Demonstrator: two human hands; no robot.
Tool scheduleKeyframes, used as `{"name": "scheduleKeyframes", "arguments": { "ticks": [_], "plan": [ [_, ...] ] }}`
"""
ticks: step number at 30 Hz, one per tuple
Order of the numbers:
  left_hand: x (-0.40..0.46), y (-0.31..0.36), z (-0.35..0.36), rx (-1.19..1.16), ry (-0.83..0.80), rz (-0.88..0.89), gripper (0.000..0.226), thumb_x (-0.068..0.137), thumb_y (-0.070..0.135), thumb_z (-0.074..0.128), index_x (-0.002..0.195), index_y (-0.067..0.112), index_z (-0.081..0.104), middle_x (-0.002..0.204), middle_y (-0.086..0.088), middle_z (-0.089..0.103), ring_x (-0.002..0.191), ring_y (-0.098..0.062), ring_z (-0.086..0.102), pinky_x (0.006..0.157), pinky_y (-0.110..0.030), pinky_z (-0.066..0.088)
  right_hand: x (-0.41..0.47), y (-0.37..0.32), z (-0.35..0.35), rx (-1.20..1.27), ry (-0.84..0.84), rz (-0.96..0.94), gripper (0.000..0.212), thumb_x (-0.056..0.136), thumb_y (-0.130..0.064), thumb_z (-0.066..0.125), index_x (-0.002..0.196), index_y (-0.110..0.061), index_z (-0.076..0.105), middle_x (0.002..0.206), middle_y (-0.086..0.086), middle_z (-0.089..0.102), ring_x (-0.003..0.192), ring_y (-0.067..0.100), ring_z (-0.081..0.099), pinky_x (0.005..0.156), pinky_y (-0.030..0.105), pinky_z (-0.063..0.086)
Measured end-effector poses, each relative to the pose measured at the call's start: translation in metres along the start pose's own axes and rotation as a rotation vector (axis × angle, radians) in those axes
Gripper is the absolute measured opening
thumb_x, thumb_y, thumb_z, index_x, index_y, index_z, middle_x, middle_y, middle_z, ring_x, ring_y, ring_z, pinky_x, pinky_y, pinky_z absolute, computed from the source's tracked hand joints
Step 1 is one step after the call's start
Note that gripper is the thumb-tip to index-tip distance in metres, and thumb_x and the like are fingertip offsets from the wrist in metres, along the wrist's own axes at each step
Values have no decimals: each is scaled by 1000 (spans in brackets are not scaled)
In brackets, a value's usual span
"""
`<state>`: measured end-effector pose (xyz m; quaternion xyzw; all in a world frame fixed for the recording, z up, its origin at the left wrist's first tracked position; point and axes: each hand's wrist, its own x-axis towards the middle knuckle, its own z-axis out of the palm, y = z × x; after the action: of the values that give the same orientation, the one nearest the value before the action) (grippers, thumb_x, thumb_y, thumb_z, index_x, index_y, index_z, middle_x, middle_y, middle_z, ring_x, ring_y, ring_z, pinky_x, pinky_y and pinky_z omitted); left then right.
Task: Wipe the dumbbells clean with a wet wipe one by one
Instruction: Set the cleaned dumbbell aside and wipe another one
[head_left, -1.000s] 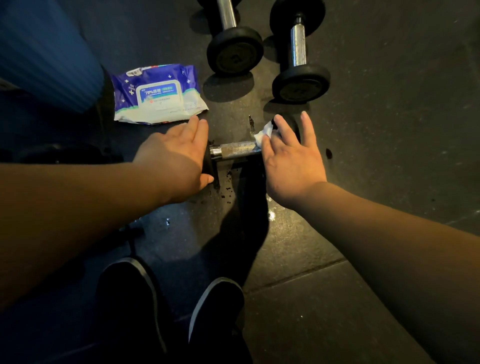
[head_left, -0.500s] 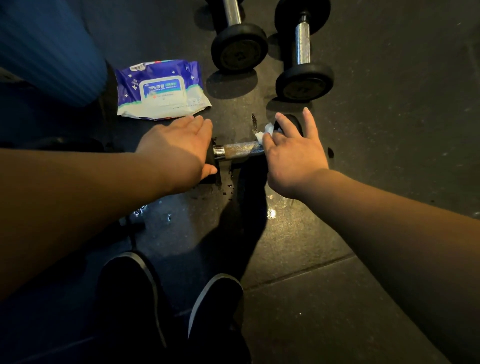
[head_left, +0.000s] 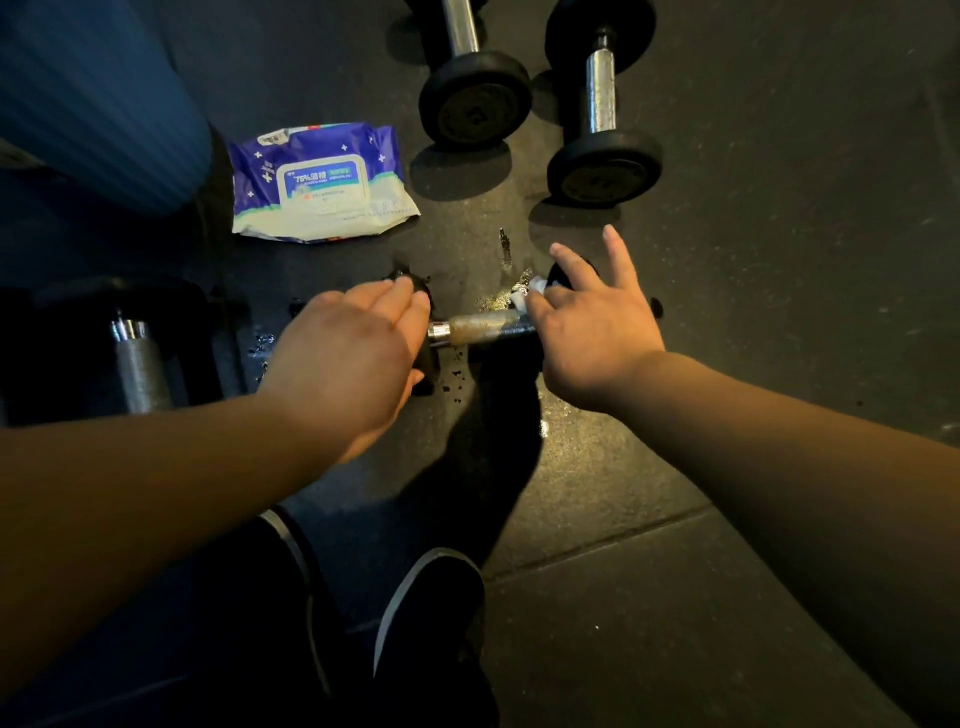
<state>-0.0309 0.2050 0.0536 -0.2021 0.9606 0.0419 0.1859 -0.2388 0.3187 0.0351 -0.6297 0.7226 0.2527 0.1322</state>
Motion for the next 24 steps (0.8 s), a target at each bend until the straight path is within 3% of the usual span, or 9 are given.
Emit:
{"name": "scheduleKeyframes", "arguments": {
  "ticks": [2, 4, 5, 9, 12, 18, 21, 24],
  "plan": [
    [-8, 1, 3, -33, 82, 82, 56, 83, 41, 68, 131, 14, 58, 128, -11, 60, 116, -32, 56, 90, -46, 49, -4, -2, 3, 39, -12, -20, 63, 93, -44, 40, 152, -22, 37, 147, 1, 53, 155, 27, 3, 117, 66, -10],
    [-9, 2, 4, -41, 128, 142, 46, 79, 41, 70, 117, 18, 61, 114, -7, 60, 105, -30, 56, 83, -45, 49, -12, -1, 7, 80, -19, -46, 65, 90, -45, 45, 151, -25, 39, 146, -1, 54, 155, 25, 6, 117, 65, -9],
    [-9, 3, 4, -53, 115, 137, 51, 78, 44, 72, 120, 20, 58, 114, -5, 58, 106, -29, 54, 84, -44, 49, -16, -1, 10, 93, -15, -58, 66, 88, -45, 46, 151, -25, 40, 144, -2, 55, 155, 24, 7, 118, 65, -9],
    [-9, 8, 15, -131, -33, 2, 106, 74, 65, 69, 155, 16, 20, 145, -9, 42, 131, -29, 41, 101, -45, 45, -30, -1, 18, 92, -25, -93, 72, 83, -47, 43, 152, -27, 38, 143, -5, 55, 154, 24, 8, 118, 64, -11],
    [-11, 15, 23, -205, -126, -71, 118, 74, 69, 68, 156, 10, 7, 158, -9, 27, 144, -27, 27, 112, -46, 37, -36, -2, 22, 87, -30, -102, 72, 83, -45, 41, 152, -26, 39, 143, -5, 55, 154, 24, 9, 118, 64, -11],
    [-28, 25, 26, -164, -108, -32, 106, 83, 68, 56, 156, 8, 6, 160, -13, 22, 147, -28, 23, 116, -44, 30, -45, -8, 23, 101, -43, -101, 67, 87, -43, 43, 152, -25, 40, 141, -4, 57, 153, 25, 13, 118, 64, -9],
    [-33, 26, 22, -194, -91, -6, 93, 85, 65, 56, 153, 12, 22, 156, -12, 32, 144, -28, 30, 114, -44, 33, -49, -14, 25, 108, -60, -98, 67, 88, -45, 43, 152, -26, 39, 143, -4, 56, 153, 25, 13, 119, 62, -10],
    [-32, 28, 21, -251, -107, 17, 78, 80, 63, 66, 137, 17, 39, 151, -12, 40, 145, -30, 30, 112, -47, 36, -56, -17, 29, 109, -44, -90, 69, 85, -46, 37, 151, -26, 40, 144, -4, 55, 152, 26, 17, 118, 62, -11]
  ]
}}
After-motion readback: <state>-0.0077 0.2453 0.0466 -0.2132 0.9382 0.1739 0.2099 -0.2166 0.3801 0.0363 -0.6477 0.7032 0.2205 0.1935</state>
